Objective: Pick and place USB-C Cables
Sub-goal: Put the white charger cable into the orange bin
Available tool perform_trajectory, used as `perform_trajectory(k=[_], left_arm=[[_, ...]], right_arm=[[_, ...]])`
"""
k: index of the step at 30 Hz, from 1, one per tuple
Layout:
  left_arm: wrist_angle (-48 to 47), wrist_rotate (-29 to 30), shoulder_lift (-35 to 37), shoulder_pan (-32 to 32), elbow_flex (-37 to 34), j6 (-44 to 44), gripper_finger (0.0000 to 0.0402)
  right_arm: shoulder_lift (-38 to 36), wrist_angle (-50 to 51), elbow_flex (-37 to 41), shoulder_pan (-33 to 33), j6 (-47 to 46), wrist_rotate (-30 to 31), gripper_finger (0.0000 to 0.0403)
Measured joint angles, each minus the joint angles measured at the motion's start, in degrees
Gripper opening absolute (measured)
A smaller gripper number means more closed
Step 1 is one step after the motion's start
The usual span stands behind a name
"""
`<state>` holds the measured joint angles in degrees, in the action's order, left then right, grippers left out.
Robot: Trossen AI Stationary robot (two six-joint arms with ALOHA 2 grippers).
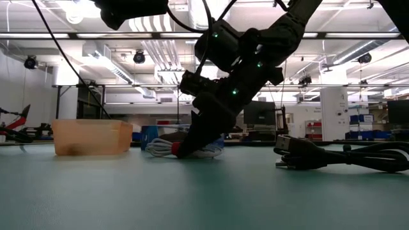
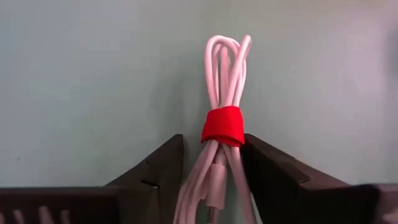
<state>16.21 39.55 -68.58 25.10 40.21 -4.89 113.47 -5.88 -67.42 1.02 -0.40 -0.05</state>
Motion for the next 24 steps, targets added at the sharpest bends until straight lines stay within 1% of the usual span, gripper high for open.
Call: perform_trajectory(k=[9,13,16,24], left_arm=[[0.07,0.0,0.0,-0.02,0.0,0.02,0.0089],[-0.05,-0.02,0.0,-0.02,0.0,2.5,0.0089],[-0.11,-0.04,0.37,-0.02,0.0,3.86,0.0089],[-0.43,-0.02,2.93,-0.01,-0.86,9.69,0.0089]], right_arm=[[-0.09,-0.42,0.07,0.0,0.0,0.07,0.0074],[-0.09,-0.42,0.08,0.0,-0.78,0.1,0.0048],[-0.13,-0.42,0.09,0.0,-1.1,0.2,0.0039],[-1.9,0.27,0.28,-0.04,-1.45,0.52,0.0036]])
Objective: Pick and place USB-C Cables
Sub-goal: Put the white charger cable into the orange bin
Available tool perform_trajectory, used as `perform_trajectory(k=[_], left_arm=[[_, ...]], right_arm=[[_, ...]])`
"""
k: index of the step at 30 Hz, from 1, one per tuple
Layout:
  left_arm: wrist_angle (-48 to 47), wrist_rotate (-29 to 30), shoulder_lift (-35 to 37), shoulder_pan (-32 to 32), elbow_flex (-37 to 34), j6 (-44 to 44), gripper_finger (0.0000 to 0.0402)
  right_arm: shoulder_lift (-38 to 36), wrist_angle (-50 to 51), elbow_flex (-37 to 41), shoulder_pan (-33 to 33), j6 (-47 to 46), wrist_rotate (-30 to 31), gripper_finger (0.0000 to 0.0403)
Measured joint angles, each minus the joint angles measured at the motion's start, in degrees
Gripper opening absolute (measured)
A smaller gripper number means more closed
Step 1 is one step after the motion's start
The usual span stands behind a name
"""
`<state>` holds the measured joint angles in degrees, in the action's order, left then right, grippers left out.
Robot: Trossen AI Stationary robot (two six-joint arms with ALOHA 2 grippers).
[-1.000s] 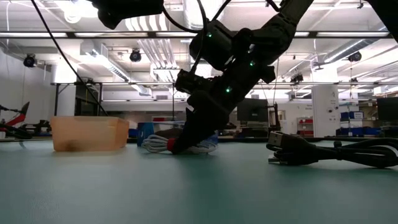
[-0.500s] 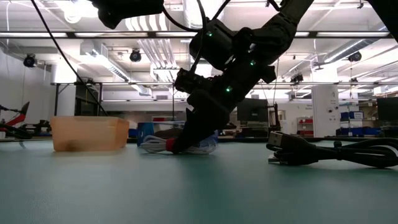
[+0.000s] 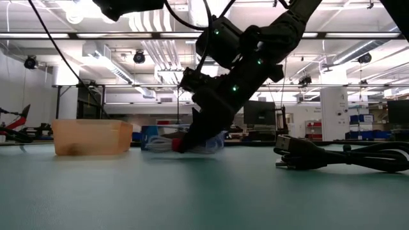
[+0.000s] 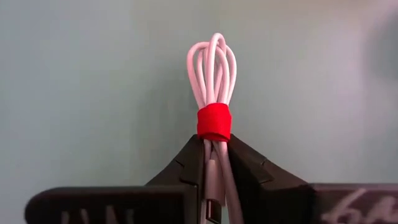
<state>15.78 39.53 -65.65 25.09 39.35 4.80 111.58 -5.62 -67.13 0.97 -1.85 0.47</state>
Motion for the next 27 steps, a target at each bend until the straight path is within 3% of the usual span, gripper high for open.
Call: perform_trajectory(k=[11,18,27], left_arm=[[6.68,0.94,10.85,0.01,-8.56,0.58,0.0089],[7.23,6.55,17.24,-0.01,-10.63,0.65,0.0089],[7.29,7.43,23.32,-0.01,-12.01,0.57,0.0089]], right_arm=[[-2.72,7.27,-5.0,-0.26,2.85,-0.07,0.0034],[-2.48,13.92,-12.2,-0.46,8.59,1.29,0.0034],[-2.45,16.98,-18.34,-2.18,13.19,1.48,0.0034]])
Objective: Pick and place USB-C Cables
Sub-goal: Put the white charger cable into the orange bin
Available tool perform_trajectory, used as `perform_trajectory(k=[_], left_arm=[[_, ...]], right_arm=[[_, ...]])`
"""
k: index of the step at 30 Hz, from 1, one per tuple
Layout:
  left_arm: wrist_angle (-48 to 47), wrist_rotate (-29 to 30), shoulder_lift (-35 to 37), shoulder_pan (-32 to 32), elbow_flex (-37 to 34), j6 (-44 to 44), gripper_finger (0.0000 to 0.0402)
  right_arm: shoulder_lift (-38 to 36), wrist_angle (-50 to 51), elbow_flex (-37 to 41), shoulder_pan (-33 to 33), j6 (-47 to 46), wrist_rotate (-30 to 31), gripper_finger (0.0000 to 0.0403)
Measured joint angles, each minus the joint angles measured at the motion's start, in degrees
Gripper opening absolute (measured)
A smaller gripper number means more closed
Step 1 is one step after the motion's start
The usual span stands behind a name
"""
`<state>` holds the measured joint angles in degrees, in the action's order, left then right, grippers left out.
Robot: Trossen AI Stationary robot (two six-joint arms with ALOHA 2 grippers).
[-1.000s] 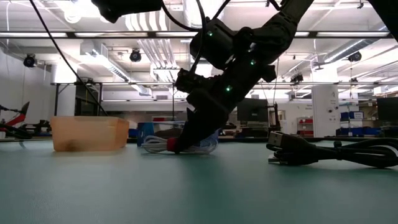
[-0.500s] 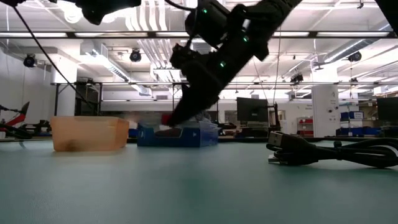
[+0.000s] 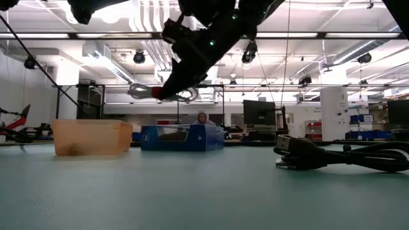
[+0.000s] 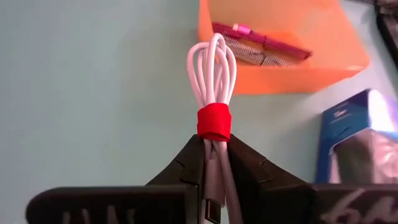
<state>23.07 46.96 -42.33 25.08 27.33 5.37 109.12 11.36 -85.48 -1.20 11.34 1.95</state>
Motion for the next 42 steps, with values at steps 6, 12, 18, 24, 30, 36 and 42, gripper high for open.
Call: perform_trajectory(k=[6,12,18,24,30,36,42], left_arm=[[-0.07,0.02,1.97,0.01,-0.02,-0.05,0.0089],[-0.05,0.02,2.06,0.02,-0.04,-0.07,0.0089],[0.55,0.02,3.15,0.26,-0.11,-0.57,0.0089],[0.47,0.0,3.78,0.55,-0.11,-0.57,0.0089],[0.39,-0.02,3.8,0.55,-0.11,-0.5,0.0089],[0.36,-0.04,4.5,0.55,-0.04,-0.48,0.0089],[0.43,-0.15,4.77,0.55,-0.04,-0.48,0.0089]], right_arm=[[0.03,0.87,-2.43,-0.72,3.21,-0.3,0.0034],[0.07,0.83,-4.78,-1.34,4.05,-0.3,0.0034],[0.07,0.52,-6.68,-1.75,6.32,-0.37,0.0034],[0.07,0.33,-7.76,-2.89,6.66,-0.44,0.0034],[1.43,-0.09,-9.33,-3.35,6.47,-0.46,0.0034],[5.65,0.44,-13.96,-3.48,6.7,-0.48,0.0034],[8.28,0.45,-17.42,-4.43,6.93,-0.57,0.0034]])
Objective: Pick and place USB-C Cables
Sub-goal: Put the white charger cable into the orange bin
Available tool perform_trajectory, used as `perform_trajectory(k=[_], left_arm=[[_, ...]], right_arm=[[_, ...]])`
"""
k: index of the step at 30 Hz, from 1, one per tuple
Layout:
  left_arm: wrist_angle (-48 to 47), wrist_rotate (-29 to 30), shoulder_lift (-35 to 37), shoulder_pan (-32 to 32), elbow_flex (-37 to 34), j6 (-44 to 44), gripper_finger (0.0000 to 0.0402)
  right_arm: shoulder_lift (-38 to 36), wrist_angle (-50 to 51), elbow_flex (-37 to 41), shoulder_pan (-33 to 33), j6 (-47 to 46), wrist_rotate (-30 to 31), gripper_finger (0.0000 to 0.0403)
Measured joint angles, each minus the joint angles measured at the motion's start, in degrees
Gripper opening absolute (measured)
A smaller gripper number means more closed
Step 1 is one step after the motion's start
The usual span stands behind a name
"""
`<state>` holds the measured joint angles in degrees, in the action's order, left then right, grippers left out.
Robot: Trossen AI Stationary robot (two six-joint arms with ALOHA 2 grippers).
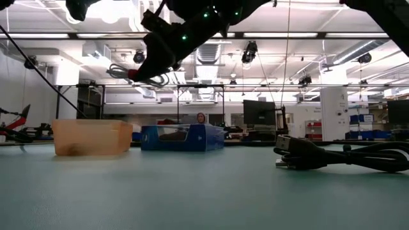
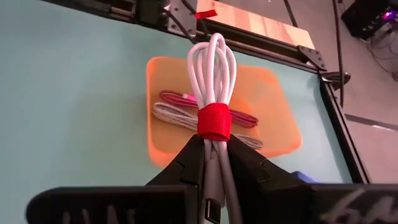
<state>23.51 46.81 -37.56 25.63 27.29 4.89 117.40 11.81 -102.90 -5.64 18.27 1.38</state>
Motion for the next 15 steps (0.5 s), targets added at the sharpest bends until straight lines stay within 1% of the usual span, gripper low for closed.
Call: perform_trajectory(k=[7,15], left_arm=[[-0.02,-0.02,0.07,0.0,0.0,0.0,0.0089],[0.03,-0.03,0.15,0.02,0.0,0.0,0.0089]], right_arm=[[4.56,0.06,-5.83,-1.03,-3.77,-0.3,0.0034],[13.83,4.59,-17.75,-1.06,-9.42,-0.3,0.0034]])
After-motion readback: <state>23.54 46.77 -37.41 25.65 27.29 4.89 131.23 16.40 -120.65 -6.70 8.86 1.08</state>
